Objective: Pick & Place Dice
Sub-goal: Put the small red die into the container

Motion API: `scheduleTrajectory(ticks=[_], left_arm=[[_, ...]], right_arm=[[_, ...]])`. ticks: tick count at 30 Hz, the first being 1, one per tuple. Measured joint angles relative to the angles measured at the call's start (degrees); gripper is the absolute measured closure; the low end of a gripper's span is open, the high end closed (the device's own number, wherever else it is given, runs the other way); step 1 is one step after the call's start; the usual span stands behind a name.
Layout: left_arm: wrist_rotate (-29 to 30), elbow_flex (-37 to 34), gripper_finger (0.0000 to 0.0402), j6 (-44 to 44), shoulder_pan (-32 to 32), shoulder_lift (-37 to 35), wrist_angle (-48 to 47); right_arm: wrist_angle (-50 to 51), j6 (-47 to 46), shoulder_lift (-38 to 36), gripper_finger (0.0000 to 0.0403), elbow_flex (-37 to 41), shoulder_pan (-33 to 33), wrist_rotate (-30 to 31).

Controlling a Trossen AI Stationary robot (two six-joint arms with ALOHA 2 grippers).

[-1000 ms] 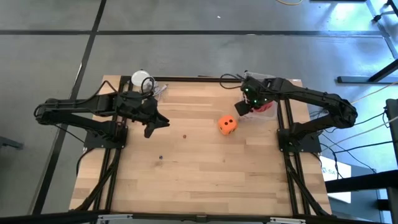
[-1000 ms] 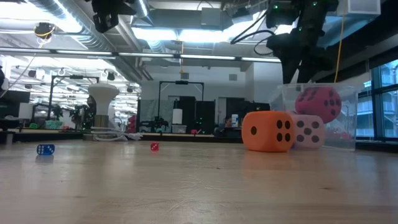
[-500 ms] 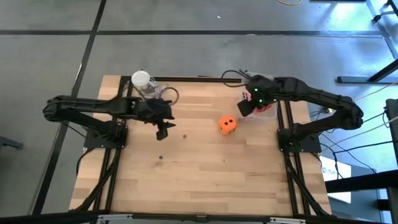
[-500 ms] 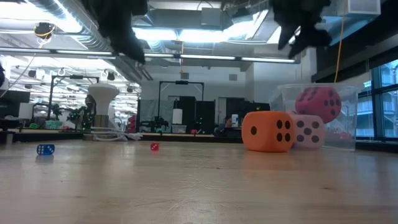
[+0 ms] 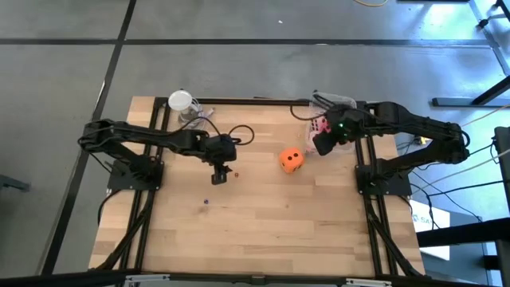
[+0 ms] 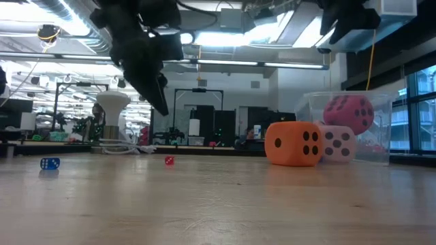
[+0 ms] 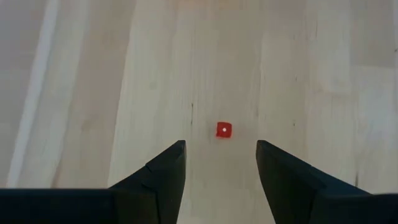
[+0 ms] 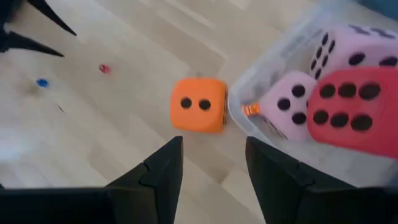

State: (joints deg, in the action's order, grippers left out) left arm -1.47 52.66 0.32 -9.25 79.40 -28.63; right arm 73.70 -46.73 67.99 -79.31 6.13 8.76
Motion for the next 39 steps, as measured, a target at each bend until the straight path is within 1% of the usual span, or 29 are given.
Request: scheduleTrajectory(ticks=[6,9,12,16,19,23,28,39], left_arm=[[0.0,0.0,0.0212,1.7,0.0,1.9,0.8],[-0.1,0.0,0.0213,2.0,0.0,2.0,0.8],[-0.1,0.0,0.0212,2.0,0.0,2.0,1.3],[-0.1,0.0,0.0210,2.0,0.0,2.0,2.1],[0.4,0.0,0.0210,2.5,0.0,2.1,2.4],[0.6,0.0,0.0210,4.7,-0.3,2.9,2.5],[-1.1,0.0,0.0210,7.3,-0.4,6.2,3.1],[-1.1,0.0,0.0210,7.9,1.3,14.6,6.6]], right_arm=[[1.1,-2.2,-0.1,0.0239,0.0,-2.4,2.8],[0.9,-1.6,-0.1,0.0243,0.6,-2.6,2.9],[0.9,-0.9,0.0,0.0245,2.7,-2.6,2.8],[-4.3,1.3,0.0,0.0245,6.2,-3.0,1.9],[-7.8,2.4,0.3,0.0245,7.2,-3.1,1.7],[-8.6,2.2,0.4,0.0245,7.4,-3.0,2.7],[-8.5,2.2,0.4,0.0245,7.4,-3.0,2.6],[-8.5,1.7,0.4,0.0245,7.4,-4.8,2.2]])
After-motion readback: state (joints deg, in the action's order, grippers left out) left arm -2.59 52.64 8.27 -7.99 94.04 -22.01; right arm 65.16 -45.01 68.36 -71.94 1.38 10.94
